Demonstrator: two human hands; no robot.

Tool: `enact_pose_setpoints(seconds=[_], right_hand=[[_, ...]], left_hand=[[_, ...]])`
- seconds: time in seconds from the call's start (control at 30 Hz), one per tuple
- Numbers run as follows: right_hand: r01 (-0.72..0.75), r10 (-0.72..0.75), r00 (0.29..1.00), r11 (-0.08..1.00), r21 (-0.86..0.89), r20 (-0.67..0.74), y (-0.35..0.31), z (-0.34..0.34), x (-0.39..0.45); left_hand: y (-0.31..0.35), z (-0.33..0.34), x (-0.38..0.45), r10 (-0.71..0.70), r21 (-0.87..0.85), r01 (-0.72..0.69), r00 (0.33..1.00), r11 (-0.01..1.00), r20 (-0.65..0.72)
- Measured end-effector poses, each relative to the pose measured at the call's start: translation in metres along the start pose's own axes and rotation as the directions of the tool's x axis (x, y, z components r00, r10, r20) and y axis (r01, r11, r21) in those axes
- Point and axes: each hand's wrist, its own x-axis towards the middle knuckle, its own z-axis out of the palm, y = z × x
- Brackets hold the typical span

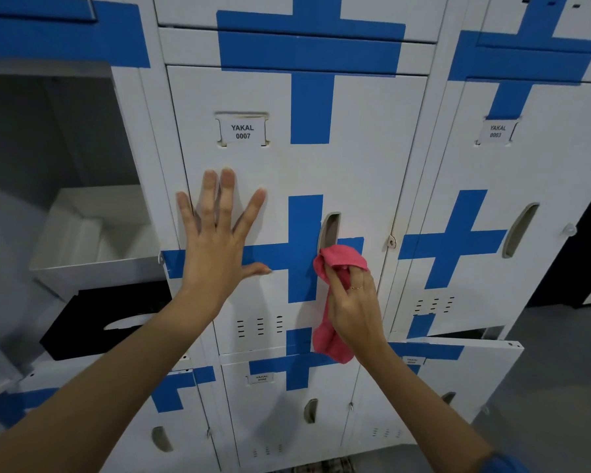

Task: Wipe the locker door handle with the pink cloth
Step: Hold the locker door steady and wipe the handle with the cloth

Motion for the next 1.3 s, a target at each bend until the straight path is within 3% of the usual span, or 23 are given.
enact_pose_setpoints(seconds=[0.1,0.2,0.27,0.33,0.53,0.67,0.77,0.83,0.97,1.07,1.17,1.3], right_hand=[[0.001,0.0,1.0,0.999,-0.042,0.024,-0.01,-0.005,0.002],[-0.088,0.088,0.996,0.996,0.001,0.031,-0.019,-0.012,0.005],[-0.192,0.196,0.98,0.974,0.123,-0.025,-0.022,-0.013,0.009],[-0.27,0.284,0.959,0.907,0.322,0.005,-0.034,-0.024,0.011],[-0.22,0.3,0.939,0.902,0.371,-0.171,-0.043,-0.036,0.041],[-0.241,0.326,0.935,0.87,0.429,-0.137,-0.038,-0.028,0.048],[-0.381,0.466,0.885,0.747,0.545,-0.02,-0.041,-0.036,0.051],[-0.432,0.473,0.88,0.76,0.485,0.042,-0.043,-0.042,0.051],[-0.326,0.32,0.945,0.886,0.329,0.075,-0.044,-0.047,0.039],[-0.364,0.339,0.931,0.888,0.28,0.137,-0.04,-0.038,0.031],[-0.346,0.336,0.937,0.927,0.145,0.092,-0.039,-0.023,0.022],[-0.439,0.442,0.895,0.85,0.291,0.058,-0.048,-0.017,0.019]], left_hand=[[0.0,-0.001,0.0,0.0,0.01,0.0,1.0,1.0,0.004],[0.001,-0.001,0.0,-0.001,0.025,0.001,1.0,1.0,0.003],[0.001,-0.001,0.0,-0.002,0.021,0.002,1.0,1.0,-0.005],[0.0,-0.001,-0.001,-0.002,0.014,0.002,1.0,1.0,-0.013],[0.0,-0.001,-0.001,-0.002,0.019,0.002,1.0,1.0,-0.014],[-0.001,0.004,-0.001,0.008,0.016,-0.007,0.999,1.0,-0.033],[-0.001,0.004,0.001,0.008,0.014,-0.007,1.0,1.0,-0.022],[0.0,0.003,0.0,0.006,0.011,-0.006,1.0,1.0,-0.008],[0.001,0.0,-0.001,-0.007,0.038,0.007,1.0,0.999,-0.001],[0.002,-0.002,-0.001,-0.018,0.059,0.017,1.0,0.998,0.011],[0.002,-0.003,-0.001,-0.016,0.061,0.015,1.0,0.998,0.011],[0.002,-0.003,-0.001,-0.012,0.047,0.012,1.0,0.999,0.006]])
